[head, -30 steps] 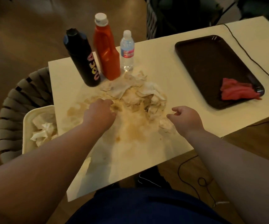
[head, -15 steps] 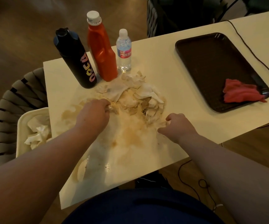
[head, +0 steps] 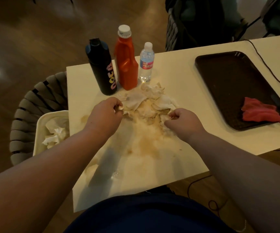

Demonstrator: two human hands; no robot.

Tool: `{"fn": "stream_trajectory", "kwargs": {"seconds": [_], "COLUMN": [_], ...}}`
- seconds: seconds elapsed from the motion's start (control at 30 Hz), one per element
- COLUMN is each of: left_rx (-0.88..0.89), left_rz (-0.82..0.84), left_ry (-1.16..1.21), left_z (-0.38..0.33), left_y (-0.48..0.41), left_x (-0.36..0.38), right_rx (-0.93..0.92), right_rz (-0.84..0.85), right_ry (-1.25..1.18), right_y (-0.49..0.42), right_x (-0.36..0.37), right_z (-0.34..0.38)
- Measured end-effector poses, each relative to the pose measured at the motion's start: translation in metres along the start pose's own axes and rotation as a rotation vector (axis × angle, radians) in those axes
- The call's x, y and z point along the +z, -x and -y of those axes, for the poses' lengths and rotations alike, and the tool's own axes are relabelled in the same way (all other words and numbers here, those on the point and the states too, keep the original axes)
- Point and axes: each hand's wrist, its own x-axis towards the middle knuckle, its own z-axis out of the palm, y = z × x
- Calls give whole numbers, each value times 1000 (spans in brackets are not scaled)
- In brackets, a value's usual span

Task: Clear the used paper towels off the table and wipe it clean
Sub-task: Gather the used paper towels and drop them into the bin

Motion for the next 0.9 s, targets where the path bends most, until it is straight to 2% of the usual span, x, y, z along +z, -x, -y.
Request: {"fn": "stream_trajectory", "kwargs": {"seconds": [0.13, 0.33, 0.6, 0.7, 0.83, 0.9], "left_rx": [-43, -182, -431, -459, -537, -556], "left_rz": [-92, -241, -316, -286, -68, -30], "left_ry": [25, 41, 22, 39, 6, -24], "left_z": [33, 95, 174, 188, 196, 198], "left_y": [5, 20, 44, 47, 50, 55], "left_x": [-37, -93, -122, -121, -120, -121], "right_rx": [-116, -263, -293, -304, -309, -322], "right_rz": [24, 103, 144, 165, 188, 196], "right_ry": [-109, -118, -78, -70, -58, -43], "right_y": [1, 4, 13, 19, 25, 29], "right_x": [13, 45, 105, 116, 127, 134], "right_z": [57, 127, 161, 163, 172, 178]}}
